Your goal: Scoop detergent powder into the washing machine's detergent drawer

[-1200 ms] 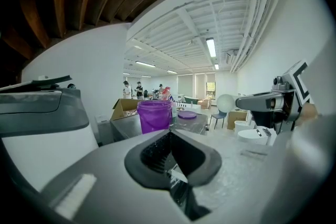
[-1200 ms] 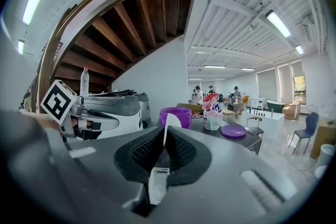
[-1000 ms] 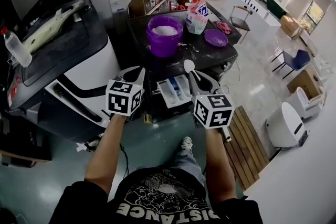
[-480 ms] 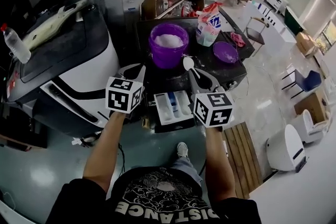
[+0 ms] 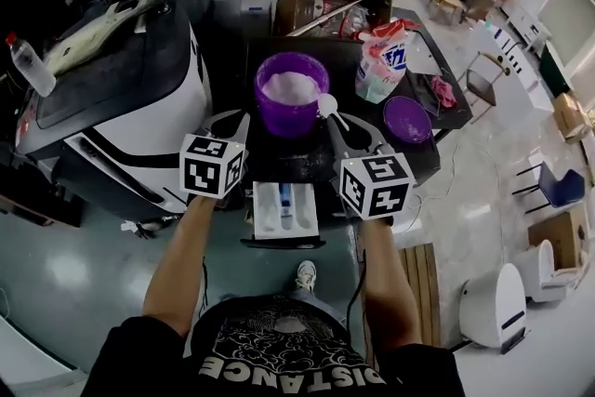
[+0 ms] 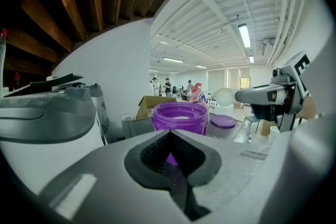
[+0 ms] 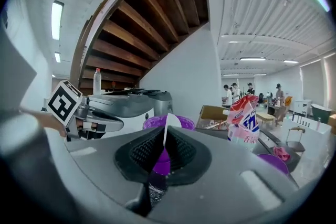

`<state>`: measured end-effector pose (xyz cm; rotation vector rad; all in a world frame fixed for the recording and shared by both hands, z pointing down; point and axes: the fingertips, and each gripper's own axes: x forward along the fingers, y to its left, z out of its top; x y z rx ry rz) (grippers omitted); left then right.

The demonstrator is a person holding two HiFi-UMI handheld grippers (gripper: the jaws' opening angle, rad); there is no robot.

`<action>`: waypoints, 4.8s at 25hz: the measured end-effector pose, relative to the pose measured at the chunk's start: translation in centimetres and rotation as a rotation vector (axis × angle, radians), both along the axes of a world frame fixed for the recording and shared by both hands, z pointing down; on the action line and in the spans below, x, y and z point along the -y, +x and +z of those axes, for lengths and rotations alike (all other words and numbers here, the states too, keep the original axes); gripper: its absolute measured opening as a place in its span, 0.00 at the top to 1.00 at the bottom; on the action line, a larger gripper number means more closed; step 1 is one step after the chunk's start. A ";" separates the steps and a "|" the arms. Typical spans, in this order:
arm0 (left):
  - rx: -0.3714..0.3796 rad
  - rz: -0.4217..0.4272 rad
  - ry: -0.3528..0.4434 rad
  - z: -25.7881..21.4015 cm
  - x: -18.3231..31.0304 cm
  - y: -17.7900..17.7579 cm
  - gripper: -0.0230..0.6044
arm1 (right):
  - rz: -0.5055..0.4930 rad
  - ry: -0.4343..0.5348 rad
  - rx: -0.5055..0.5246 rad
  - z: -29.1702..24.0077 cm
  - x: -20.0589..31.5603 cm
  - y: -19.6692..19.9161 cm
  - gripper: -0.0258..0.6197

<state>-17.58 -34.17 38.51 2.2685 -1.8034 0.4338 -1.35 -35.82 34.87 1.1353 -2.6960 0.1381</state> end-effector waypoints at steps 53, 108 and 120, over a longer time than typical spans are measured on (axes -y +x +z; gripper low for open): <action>0.023 -0.160 0.015 -0.6 2.8 -1.6 0.96 | -0.618 -0.014 -0.806 4.7 9.6 -12.5 0.91; -0.005 -0.117 0.009 0.3 2.6 -4.0 0.96 | -0.552 -0.689 -0.583 7.8 8.5 -14.9 0.91; -0.007 -0.104 0.025 -0.5 2.2 -3.3 0.96 | -0.495 -0.770 -0.381 5.1 8.9 -13.8 0.91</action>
